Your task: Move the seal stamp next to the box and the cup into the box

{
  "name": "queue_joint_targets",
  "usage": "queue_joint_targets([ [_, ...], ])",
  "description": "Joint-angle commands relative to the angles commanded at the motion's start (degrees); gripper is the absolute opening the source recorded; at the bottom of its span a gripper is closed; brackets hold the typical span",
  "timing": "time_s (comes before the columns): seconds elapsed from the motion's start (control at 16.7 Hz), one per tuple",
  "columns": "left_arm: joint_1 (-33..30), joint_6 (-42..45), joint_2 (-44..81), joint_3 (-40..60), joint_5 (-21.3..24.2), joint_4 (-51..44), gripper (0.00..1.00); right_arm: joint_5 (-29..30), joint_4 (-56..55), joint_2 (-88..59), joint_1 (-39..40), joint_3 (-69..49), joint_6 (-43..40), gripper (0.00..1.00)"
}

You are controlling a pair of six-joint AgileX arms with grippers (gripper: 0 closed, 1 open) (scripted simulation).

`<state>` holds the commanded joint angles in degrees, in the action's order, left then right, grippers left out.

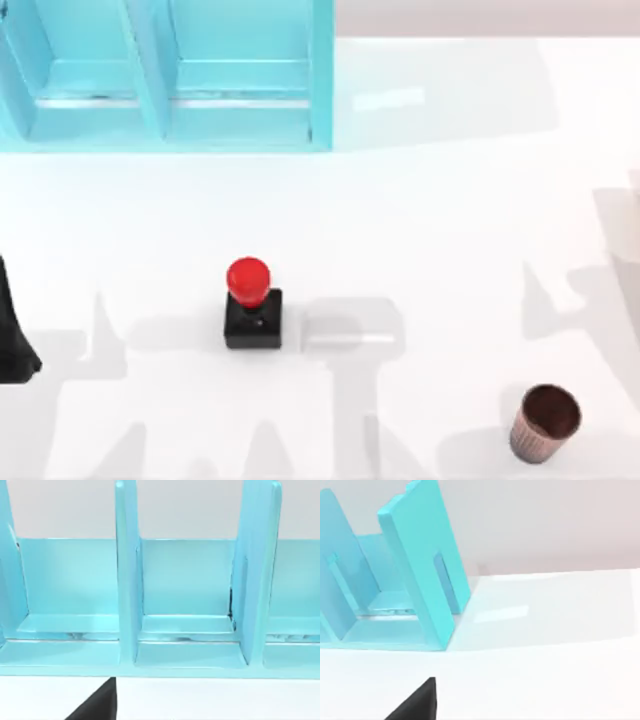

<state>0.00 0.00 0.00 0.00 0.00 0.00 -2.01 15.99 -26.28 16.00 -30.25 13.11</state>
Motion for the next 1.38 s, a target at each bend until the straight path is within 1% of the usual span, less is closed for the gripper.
queue_joint_targets([
  [0.18, 0.0, 0.0, 0.0, 0.0, 0.0, 0.0, 1.0, 0.11, 11.16, -17.31, 6.57, -16.54, 6.71, 1.0],
  [0.54, 0.0, 0.0, 0.0, 0.0, 0.0, 0.0, 1.0, 1.2, 37.1, -57.3, 18.93, -51.99, 20.79, 1.0],
  [0.84, 0.0, 0.0, 0.0, 0.0, 0.0, 0.0, 1.0, 3.3, 55.52, -88.22, 28.66, -80.65, 31.2, 1.0],
  [0.96, 0.0, 0.0, 0.0, 0.0, 0.0, 0.0, 1.0, 4.7, 60.59, -97.73, 32.0, -90.81, 34.61, 1.0],
  [1.14, 0.0, 0.0, 0.0, 0.0, 0.0, 0.0, 1.0, 7.44, 65.17, -107.85, 35.61, -102.83, 38.52, 1.0],
  [1.26, 0.0, 0.0, 0.0, 0.0, 0.0, 0.0, 1.0, 9.41, 66.81, -112.36, 37.14, -108.21, 40.36, 1.0],
  [1.38, 0.0, 0.0, 0.0, 0.0, 0.0, 0.0, 1.0, 11.03, 67.58, -114.87, 37.92, -111.1, 41.47, 1.0],
])
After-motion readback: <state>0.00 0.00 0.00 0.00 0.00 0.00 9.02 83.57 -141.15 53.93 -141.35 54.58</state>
